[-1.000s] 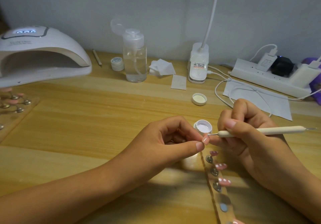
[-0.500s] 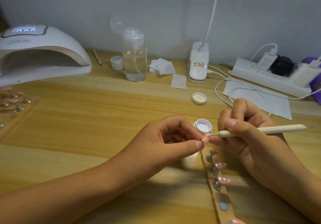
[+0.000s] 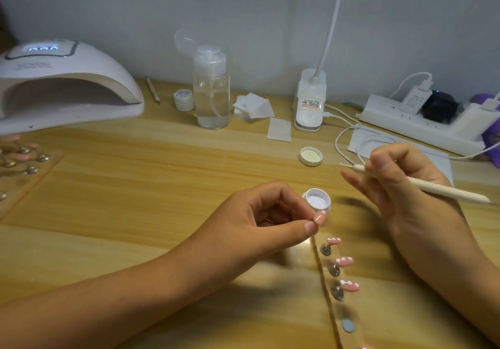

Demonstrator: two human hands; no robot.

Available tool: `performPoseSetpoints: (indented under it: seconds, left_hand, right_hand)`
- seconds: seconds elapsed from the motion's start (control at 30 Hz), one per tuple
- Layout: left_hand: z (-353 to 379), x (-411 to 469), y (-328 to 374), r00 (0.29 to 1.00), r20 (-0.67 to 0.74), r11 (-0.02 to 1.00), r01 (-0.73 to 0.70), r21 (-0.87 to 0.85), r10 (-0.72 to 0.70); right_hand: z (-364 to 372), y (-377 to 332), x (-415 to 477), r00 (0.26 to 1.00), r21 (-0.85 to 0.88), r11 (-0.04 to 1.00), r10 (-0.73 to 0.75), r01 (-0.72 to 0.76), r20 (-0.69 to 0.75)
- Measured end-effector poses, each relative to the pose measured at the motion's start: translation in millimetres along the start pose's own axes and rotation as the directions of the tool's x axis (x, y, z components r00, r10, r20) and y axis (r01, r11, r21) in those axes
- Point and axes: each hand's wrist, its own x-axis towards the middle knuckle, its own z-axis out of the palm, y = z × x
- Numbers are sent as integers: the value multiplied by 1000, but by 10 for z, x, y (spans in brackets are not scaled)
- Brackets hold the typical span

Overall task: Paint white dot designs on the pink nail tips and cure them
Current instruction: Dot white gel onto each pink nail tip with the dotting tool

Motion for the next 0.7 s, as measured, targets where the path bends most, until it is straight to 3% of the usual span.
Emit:
performPoseSetpoints:
  seconds: [0.13,0.33,0.7]
  left_hand:
    - [-3,-3,11,1000,-6,1000,1,-22,-1]
    - [-12,13,7,998,-60,995,7,-100,-13]
    - [-27,29,9,997,-77,993,17,-120,-26]
  right_hand:
    - [-73,18,46,996,-325,943,-84,76,-11]
    - [-27,78,-20,960,-532,801,-198,273,196]
    - [-5,101,9,922,-627,685,-194,371,335]
